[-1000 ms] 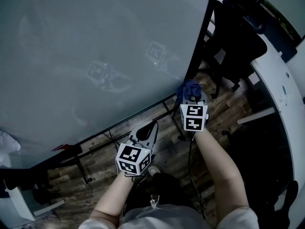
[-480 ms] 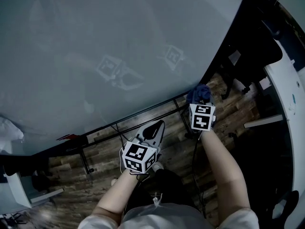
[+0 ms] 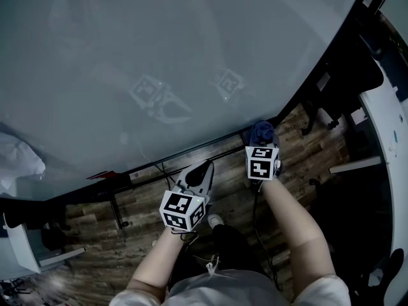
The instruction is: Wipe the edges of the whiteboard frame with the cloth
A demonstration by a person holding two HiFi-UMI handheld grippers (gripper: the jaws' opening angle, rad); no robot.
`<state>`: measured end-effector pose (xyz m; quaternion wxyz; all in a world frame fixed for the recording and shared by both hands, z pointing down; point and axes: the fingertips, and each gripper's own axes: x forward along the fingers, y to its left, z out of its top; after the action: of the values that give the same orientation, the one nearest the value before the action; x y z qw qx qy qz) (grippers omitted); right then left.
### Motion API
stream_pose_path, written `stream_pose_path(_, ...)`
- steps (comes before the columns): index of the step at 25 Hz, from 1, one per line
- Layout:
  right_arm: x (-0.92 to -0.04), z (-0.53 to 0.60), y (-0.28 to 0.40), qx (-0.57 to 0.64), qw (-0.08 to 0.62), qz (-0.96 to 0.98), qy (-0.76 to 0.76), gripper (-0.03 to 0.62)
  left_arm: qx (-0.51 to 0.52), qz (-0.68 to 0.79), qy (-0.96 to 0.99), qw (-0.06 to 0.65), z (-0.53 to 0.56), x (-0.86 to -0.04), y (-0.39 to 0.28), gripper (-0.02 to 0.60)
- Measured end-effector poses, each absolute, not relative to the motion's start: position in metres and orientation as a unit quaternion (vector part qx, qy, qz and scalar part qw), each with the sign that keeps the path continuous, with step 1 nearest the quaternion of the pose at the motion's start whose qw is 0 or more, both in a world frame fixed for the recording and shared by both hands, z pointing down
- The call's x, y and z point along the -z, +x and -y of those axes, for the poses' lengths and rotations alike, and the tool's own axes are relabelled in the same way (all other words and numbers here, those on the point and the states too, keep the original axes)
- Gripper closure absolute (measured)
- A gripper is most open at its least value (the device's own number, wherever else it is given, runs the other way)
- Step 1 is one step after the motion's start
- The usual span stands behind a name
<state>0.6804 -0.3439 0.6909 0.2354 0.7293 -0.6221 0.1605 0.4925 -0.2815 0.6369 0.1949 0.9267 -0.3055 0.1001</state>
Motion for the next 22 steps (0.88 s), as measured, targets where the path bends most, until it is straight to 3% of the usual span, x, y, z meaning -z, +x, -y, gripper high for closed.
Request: stream_pose_path(22, -0.696, 0.341, 0.435, -0.207, 0.255, 0.649, 0.686, 0.525, -0.077, 0.417, 0.88, 0.212, 0.273, -0.623, 0.238, 0.561)
